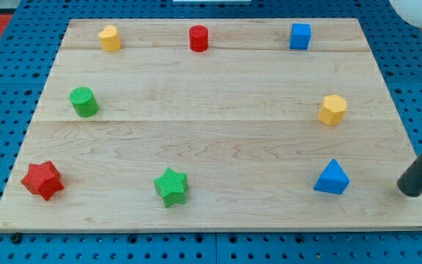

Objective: Push the blue triangle up a bit

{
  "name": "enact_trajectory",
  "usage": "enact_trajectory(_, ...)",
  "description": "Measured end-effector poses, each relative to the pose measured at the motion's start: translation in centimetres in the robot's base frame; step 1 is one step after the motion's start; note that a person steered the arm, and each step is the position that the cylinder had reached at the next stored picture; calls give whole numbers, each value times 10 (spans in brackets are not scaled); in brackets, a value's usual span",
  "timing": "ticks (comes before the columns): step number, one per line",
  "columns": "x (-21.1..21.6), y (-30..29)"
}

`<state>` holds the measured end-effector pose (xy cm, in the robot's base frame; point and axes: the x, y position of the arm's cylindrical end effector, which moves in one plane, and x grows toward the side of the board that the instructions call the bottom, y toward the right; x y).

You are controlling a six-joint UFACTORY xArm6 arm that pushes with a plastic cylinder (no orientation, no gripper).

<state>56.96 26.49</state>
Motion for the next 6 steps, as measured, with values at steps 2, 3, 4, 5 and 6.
enact_trajectory(2, 0, 0)
enact_trajectory(3, 0, -1)
enact_trajectory(4, 20, -48)
enact_trajectory(5, 8, -89)
enact_trajectory(6, -13, -117)
